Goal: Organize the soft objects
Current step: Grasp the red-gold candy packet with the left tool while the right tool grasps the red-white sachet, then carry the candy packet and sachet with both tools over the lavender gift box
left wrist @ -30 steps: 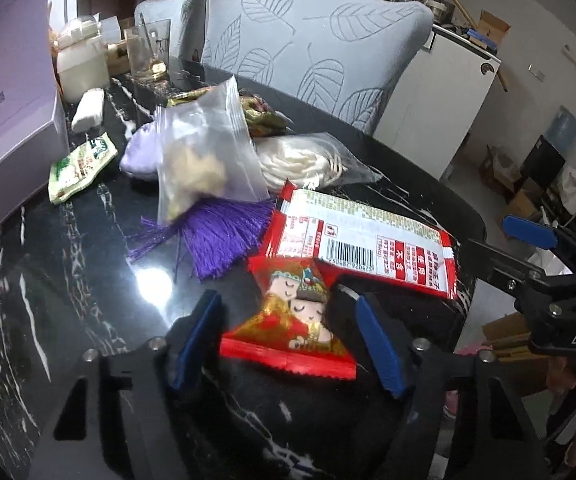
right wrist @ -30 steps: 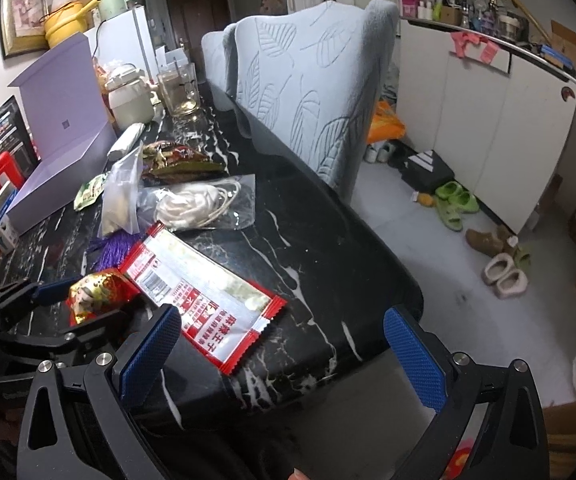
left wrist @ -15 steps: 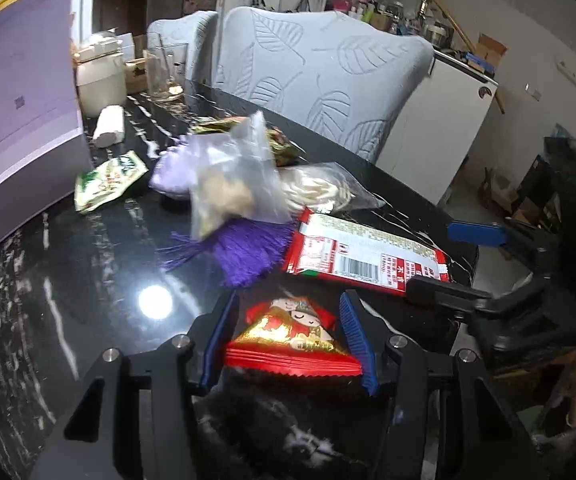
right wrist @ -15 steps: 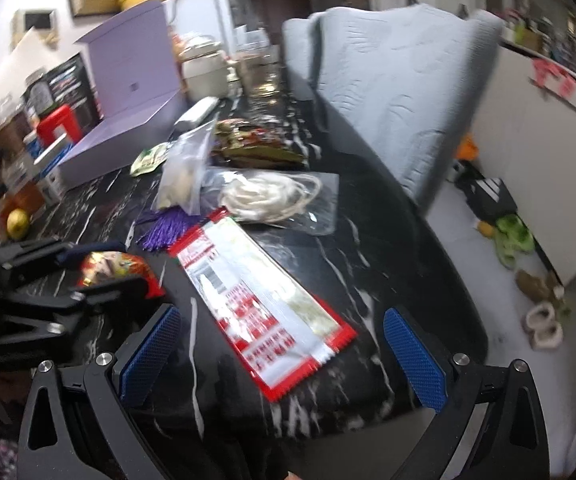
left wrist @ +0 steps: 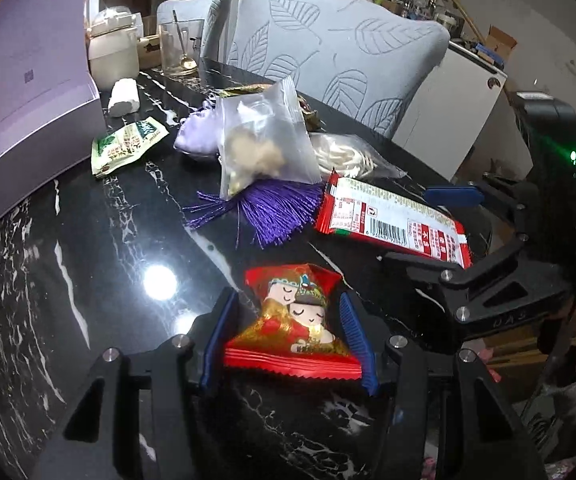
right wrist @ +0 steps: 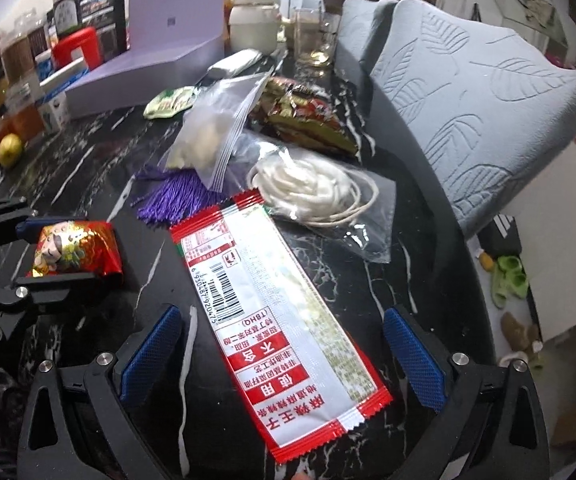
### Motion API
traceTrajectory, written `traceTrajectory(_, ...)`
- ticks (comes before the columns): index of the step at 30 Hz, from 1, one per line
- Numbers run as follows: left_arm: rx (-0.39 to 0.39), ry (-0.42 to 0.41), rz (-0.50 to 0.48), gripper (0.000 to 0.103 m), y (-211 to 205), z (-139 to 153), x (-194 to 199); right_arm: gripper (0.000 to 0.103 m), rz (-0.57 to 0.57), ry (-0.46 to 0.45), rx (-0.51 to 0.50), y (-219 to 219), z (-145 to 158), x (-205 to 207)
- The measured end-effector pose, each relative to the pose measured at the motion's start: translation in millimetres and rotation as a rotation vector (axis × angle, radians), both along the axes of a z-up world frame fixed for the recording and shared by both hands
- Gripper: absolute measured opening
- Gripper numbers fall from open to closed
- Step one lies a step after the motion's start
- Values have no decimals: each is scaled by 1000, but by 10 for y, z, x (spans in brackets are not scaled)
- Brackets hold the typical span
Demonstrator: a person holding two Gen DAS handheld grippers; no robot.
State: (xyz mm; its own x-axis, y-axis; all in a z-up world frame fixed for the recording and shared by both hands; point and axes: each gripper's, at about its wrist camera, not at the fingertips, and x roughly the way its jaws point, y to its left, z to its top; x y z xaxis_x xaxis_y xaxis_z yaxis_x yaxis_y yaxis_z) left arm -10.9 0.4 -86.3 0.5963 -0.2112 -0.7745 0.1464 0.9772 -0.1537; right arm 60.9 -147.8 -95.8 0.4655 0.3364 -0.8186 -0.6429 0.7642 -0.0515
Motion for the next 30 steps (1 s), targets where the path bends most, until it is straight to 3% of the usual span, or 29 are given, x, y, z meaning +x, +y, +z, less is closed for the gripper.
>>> traceTrajectory(4,18,-9,-11,52,-16,-6,17,88,3,30,20,14,7,1)
traceTrajectory(5,19,-12,-10,52,-15,-8,19,79,13,27,22,23,14,-18)
traceTrajectory(6,22,-14,-11,52,-17,-11,26,63,26,18,29,34,29,-38)
traceTrajectory(9,26,-16,-11,52,-20,-10,28,52,41,16,26,85,43,-88)
traceTrajectory(14,24,-9,3,52,11,-6,33,49,20,17,33,99,56,-132)
traceTrajectory(19,-16,-20,25,52,99,36,-12,48,-31,80,137,-28,99,-129)
traceTrajectory(30,-11,-35,48,52,191,72,-96,47,-65,52,171,-42,237,-280)
